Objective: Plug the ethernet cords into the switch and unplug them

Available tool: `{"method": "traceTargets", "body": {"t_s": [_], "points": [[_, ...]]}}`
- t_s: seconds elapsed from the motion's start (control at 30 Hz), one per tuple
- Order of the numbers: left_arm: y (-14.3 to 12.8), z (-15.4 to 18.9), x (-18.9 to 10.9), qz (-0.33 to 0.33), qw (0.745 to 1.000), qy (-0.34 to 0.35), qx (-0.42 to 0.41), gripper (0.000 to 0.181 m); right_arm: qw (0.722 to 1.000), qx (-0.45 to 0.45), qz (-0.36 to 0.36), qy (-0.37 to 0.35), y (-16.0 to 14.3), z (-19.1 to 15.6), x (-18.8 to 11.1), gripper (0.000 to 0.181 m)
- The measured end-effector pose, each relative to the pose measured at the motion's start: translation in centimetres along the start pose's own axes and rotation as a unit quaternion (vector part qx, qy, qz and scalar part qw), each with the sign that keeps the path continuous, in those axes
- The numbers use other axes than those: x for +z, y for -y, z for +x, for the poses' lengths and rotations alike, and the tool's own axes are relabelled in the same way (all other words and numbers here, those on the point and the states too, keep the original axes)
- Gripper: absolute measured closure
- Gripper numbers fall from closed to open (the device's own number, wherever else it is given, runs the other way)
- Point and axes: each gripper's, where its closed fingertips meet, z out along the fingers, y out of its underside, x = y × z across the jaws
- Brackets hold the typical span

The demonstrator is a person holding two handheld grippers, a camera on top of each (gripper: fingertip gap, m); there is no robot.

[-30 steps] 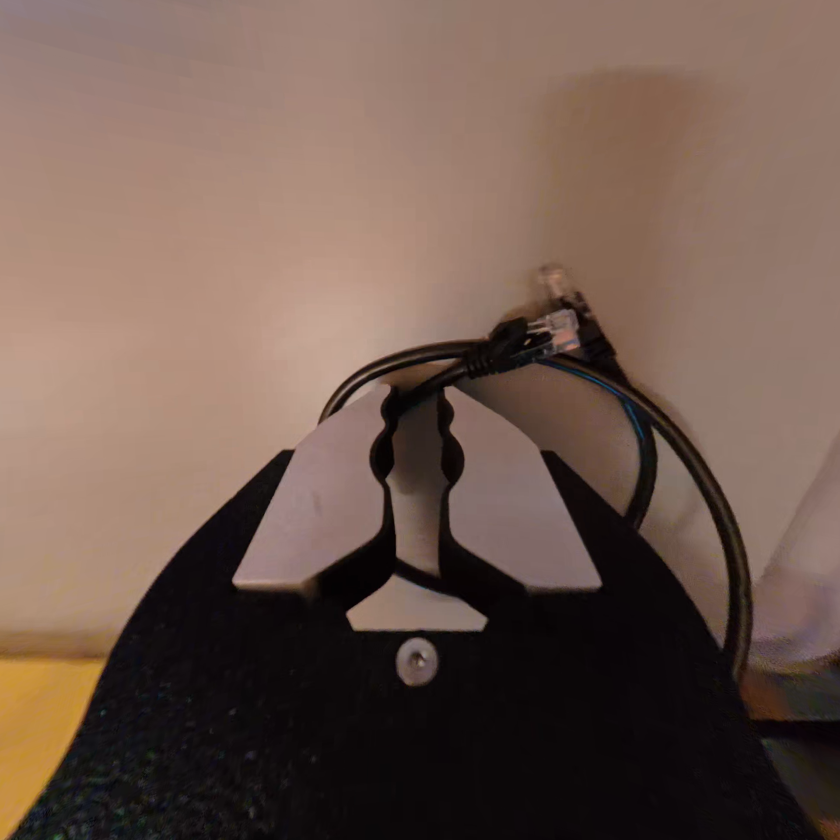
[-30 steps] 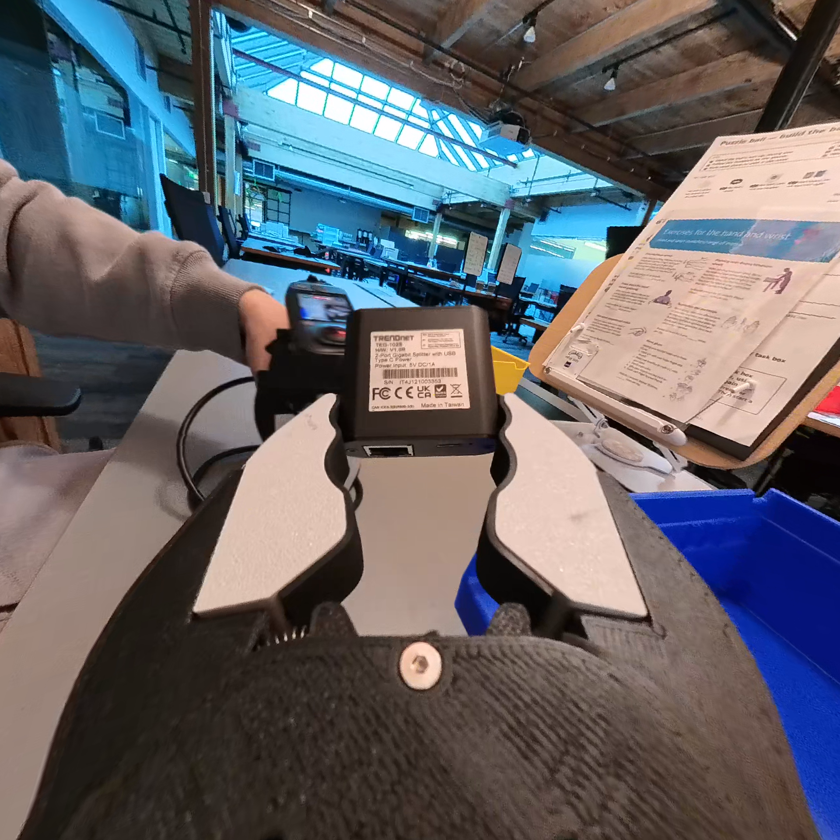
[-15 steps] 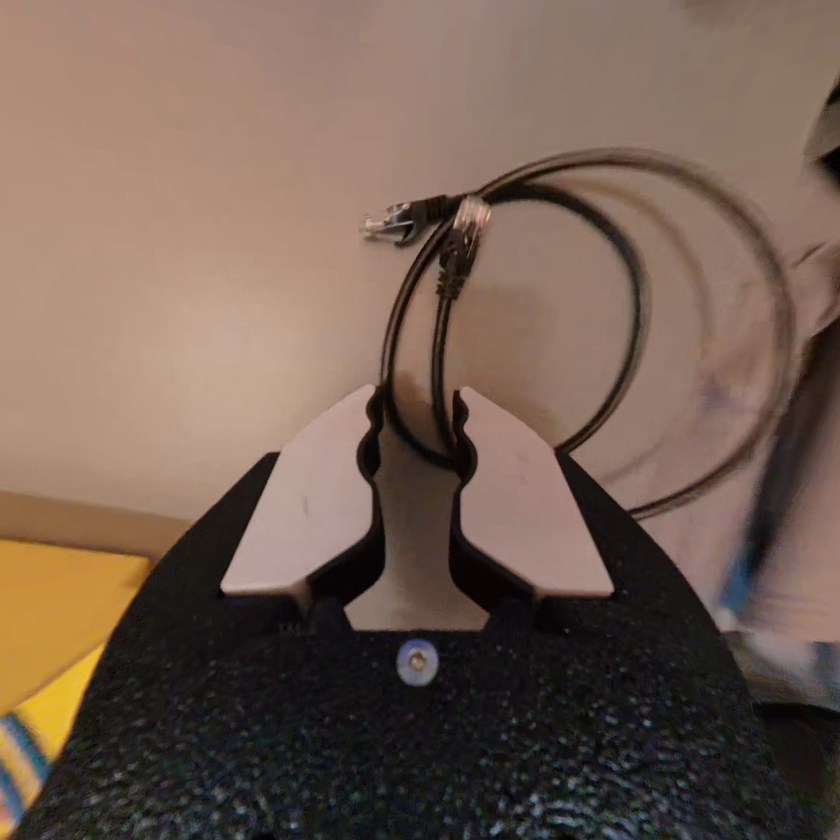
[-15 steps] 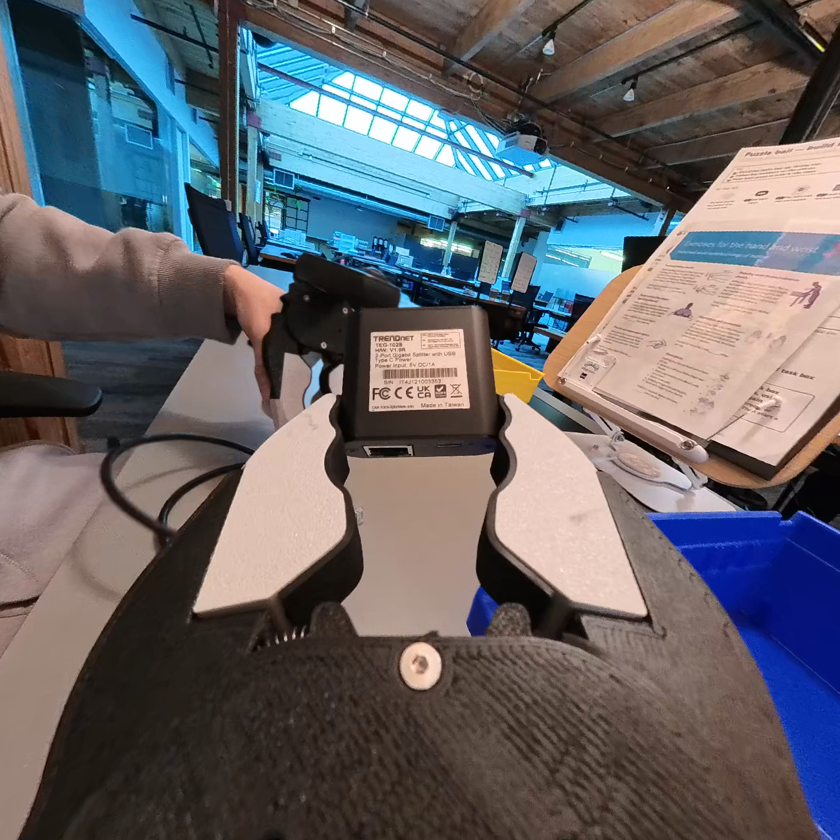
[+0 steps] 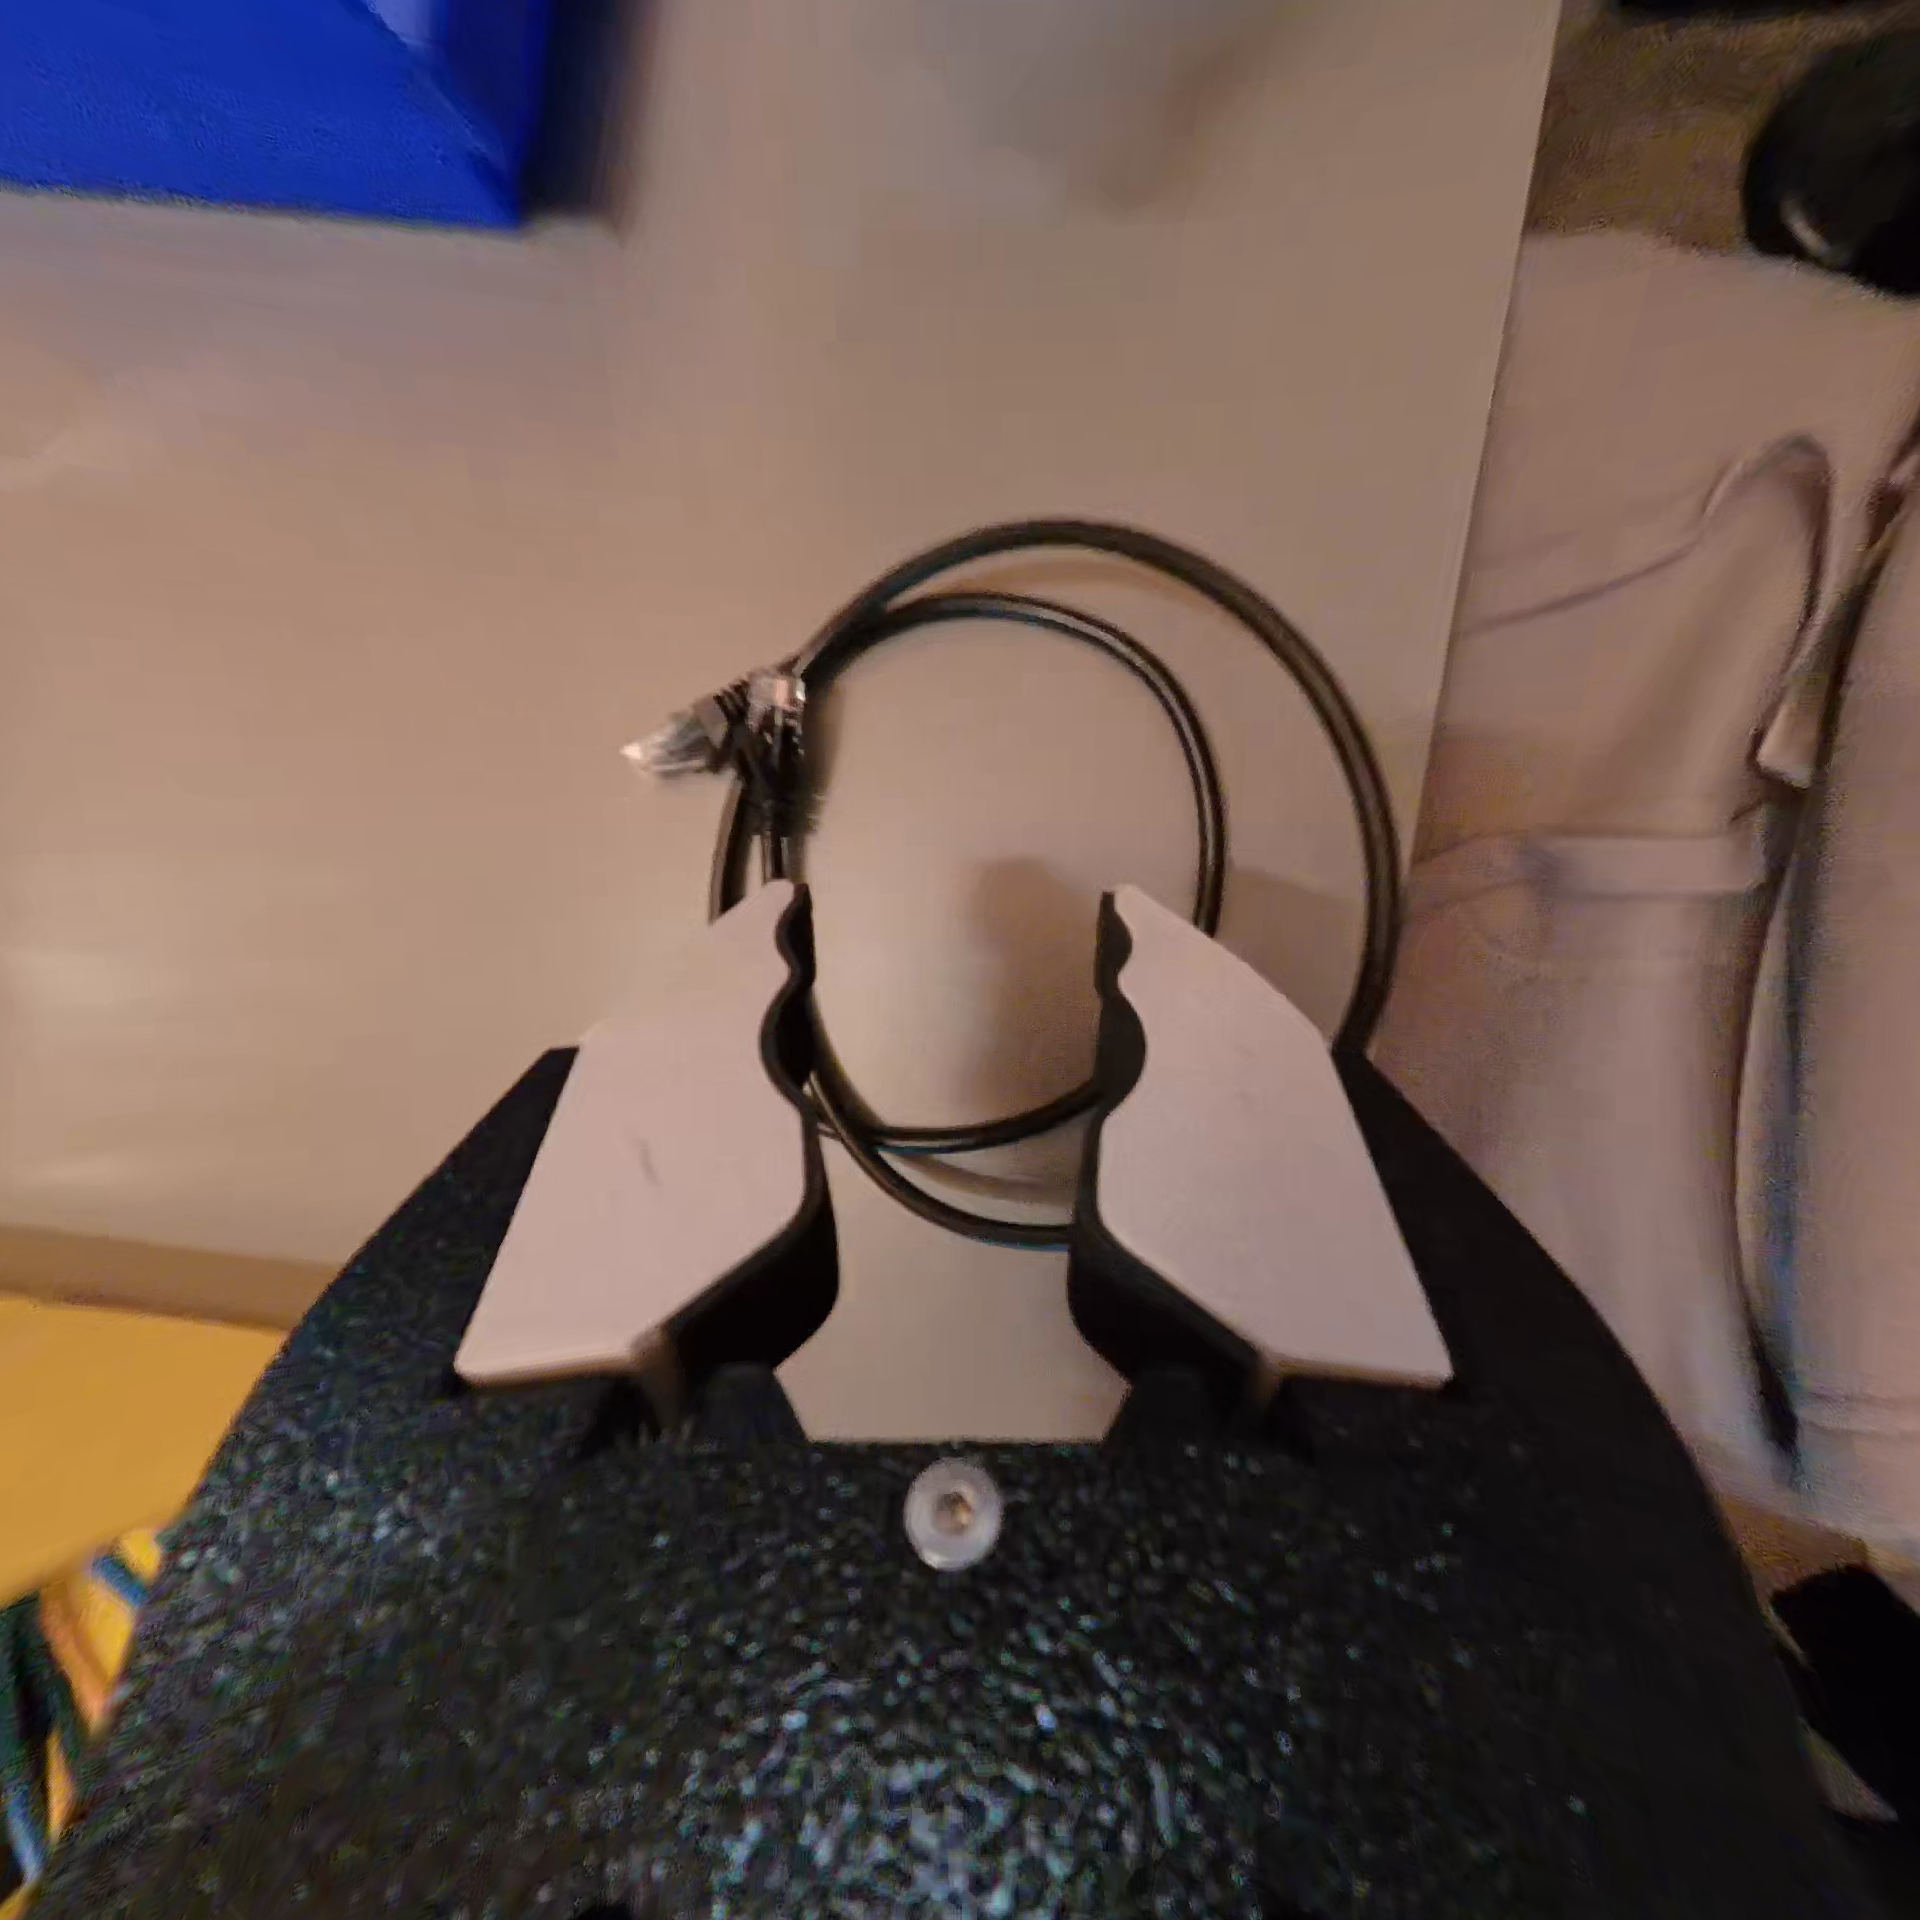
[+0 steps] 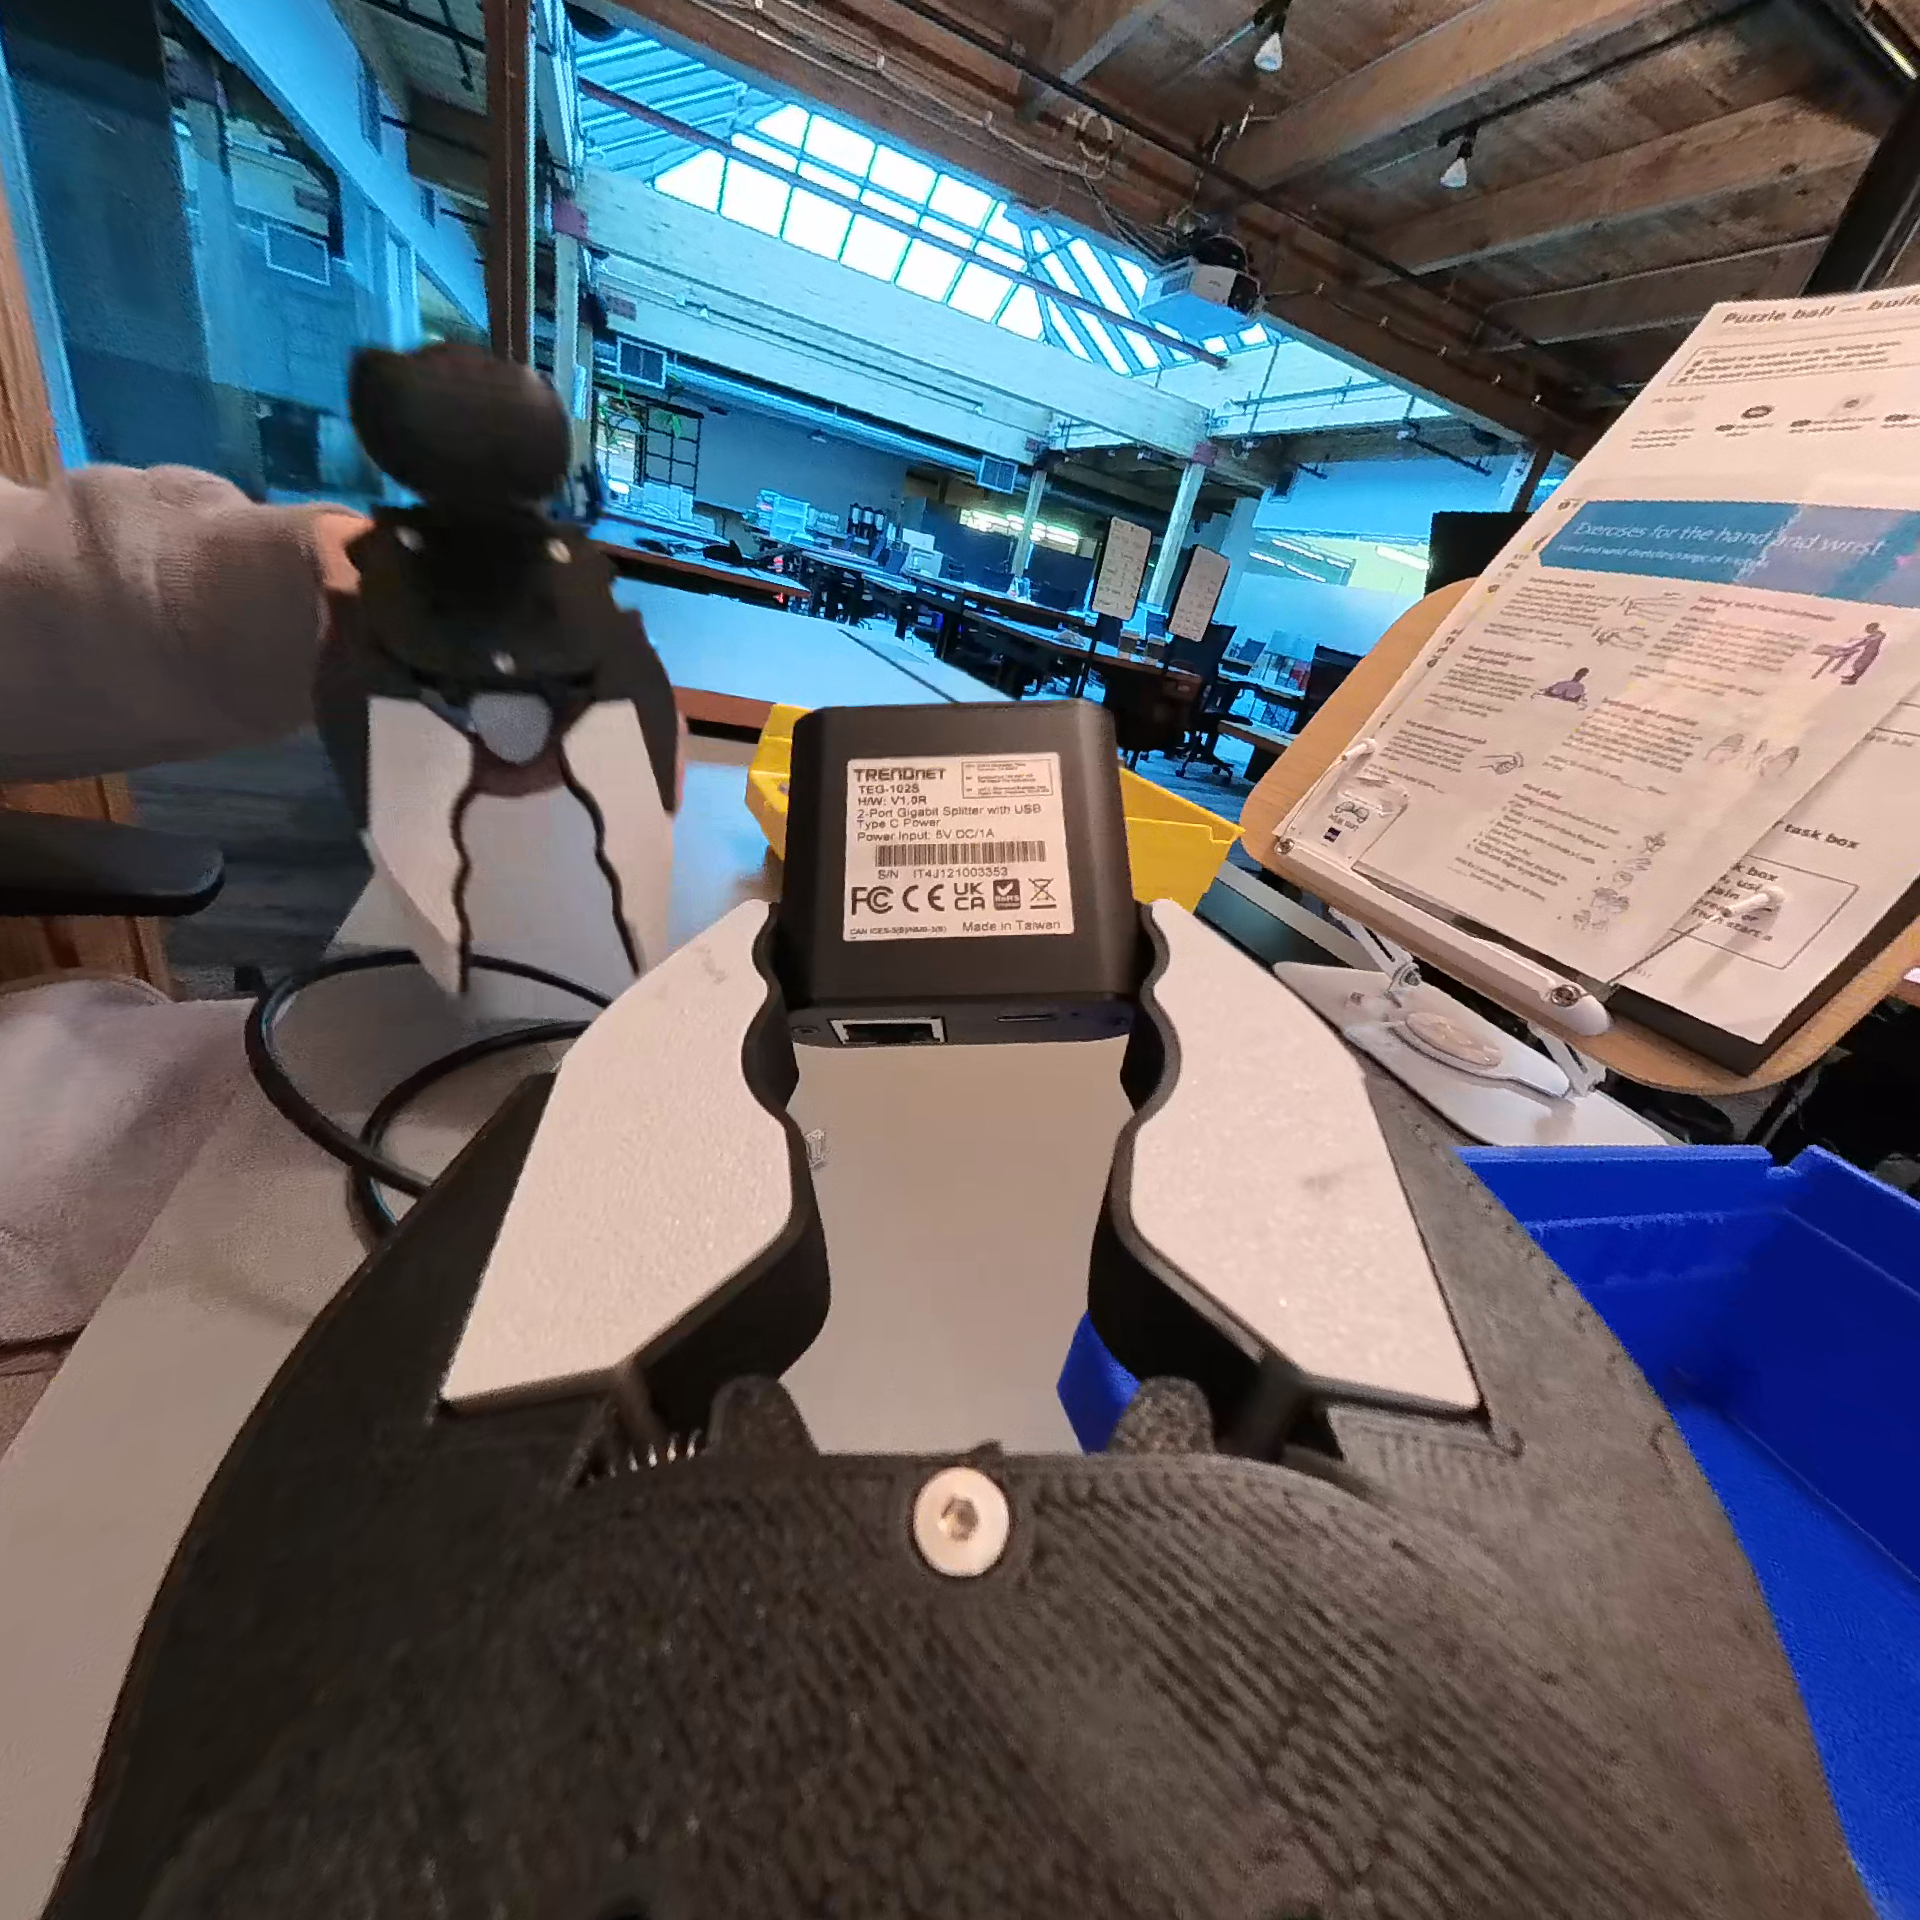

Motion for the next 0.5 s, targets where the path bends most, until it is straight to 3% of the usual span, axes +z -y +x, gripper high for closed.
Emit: {"method": "traceTargets", "body": {"t_s": [0.03,0.1,0.17,0.3,0.5], "points": [[0.7,0.2,-1.1,0.021,1.0,0.02,-0.002,0.127,1.0,0.001,0.003,0.002,0.1,0.0,0.0,0.119],[2.5,1.9,-3.1,0.078,0.997,0.028,-0.007,0.116,1.0,0.0,0.006,0.001,0.3,0.0,0.0,0.119],[3.6,5.2,-3.4,0.118,0.993,-0.008,0.006,0.107,1.0,-0.001,0.007,0.003,0.4,-0.1,0.1,0.119],[-0.3,6.5,1.0,-0.003,0.999,0.034,-0.012,0.115,1.0,-0.007,0.007,0.009,0.7,-0.5,0.5,0.119],[-1.1,5.5,5.5,-0.011,0.993,0.028,-0.115,0.134,1.0,-0.013,0.009,0.012,1.0,-0.8,0.7,0.119]]}}
